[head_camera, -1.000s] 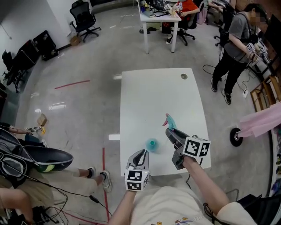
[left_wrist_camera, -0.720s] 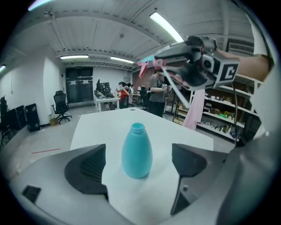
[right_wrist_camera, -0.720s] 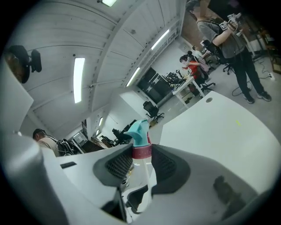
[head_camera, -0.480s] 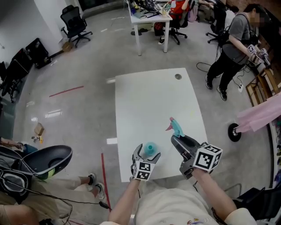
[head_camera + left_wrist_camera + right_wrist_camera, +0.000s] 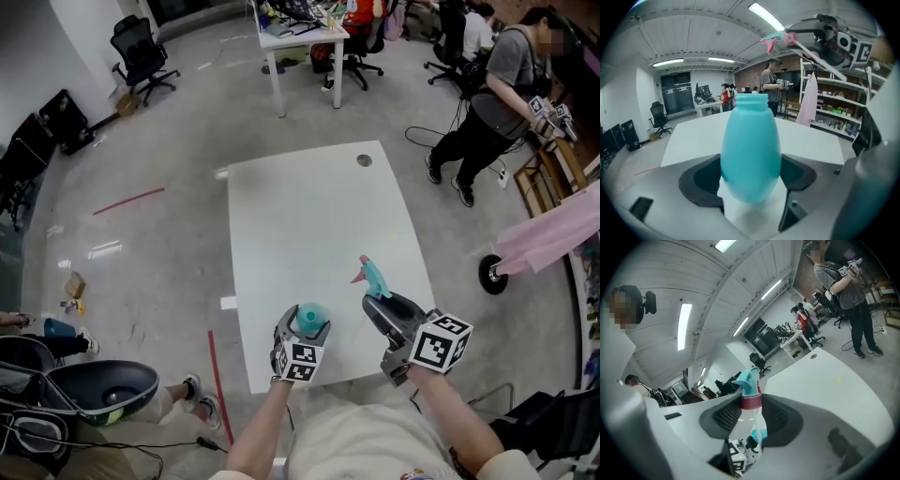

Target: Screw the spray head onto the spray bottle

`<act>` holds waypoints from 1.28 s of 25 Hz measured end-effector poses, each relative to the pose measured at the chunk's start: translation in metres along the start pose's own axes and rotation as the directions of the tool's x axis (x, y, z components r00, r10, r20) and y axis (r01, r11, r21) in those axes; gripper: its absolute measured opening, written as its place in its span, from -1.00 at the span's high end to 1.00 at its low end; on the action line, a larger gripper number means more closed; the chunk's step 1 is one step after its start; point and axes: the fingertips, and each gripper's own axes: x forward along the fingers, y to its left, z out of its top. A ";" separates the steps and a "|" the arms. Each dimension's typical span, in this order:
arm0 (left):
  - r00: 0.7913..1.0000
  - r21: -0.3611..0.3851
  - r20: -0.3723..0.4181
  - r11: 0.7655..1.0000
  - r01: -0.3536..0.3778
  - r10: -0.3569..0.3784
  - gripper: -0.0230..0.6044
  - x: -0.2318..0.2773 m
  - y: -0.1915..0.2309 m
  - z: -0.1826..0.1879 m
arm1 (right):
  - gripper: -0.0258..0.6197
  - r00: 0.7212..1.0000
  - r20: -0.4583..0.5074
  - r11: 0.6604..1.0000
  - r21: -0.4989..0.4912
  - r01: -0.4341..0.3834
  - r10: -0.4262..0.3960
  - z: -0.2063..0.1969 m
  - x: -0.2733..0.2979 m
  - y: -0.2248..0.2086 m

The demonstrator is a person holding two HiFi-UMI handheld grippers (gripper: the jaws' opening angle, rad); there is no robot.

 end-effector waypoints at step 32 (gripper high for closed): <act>0.954 0.011 -0.071 0.956 0.294 -0.293 -0.28 -0.171 -0.047 0.259 | 0.50 0.856 -0.301 0.618 -0.596 -0.513 0.419 0.093 -0.015 0.201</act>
